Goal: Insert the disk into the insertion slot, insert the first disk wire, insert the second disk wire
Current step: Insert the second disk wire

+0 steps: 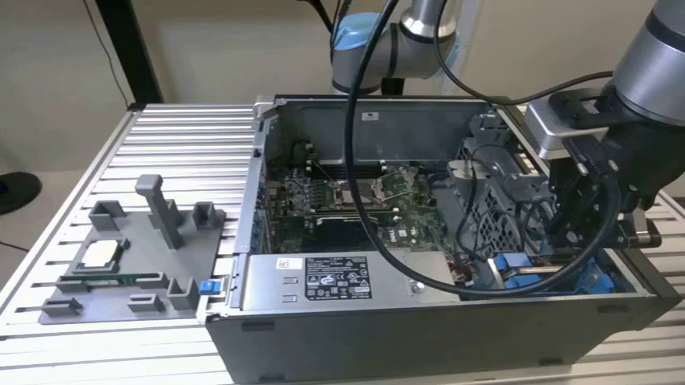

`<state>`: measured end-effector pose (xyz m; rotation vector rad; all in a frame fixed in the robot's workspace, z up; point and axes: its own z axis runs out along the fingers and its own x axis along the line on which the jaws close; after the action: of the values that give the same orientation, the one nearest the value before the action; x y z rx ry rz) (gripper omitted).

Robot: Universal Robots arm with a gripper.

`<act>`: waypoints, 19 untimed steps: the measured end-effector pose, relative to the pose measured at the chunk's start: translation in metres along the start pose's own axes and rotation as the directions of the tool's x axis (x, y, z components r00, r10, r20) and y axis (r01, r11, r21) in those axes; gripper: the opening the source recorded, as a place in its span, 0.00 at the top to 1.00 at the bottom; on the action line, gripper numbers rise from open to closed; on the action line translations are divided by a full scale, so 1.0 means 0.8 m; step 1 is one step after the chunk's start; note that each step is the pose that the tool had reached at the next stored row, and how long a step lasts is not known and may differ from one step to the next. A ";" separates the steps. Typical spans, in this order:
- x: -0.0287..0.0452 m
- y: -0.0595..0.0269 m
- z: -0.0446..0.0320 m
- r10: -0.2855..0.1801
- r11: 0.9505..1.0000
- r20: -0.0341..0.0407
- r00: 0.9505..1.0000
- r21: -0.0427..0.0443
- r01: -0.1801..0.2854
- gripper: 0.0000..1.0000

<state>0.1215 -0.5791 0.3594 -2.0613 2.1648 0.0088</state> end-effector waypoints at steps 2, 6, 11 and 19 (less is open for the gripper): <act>0.0000 0.000 0.0001 -0.005 1.000 0.001 1.000 -0.001 0.005 1.00; 0.0003 0.000 0.0019 -0.017 1.000 0.010 1.000 0.009 0.017 1.00; 0.0005 0.000 0.0028 -0.039 0.999 0.035 0.999 0.011 0.038 1.00; 0.0131 -0.002 0.0016 -0.045 0.999 0.049 0.998 0.010 0.044 1.00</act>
<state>0.1231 -0.5895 0.3572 -2.0815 2.0860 0.0451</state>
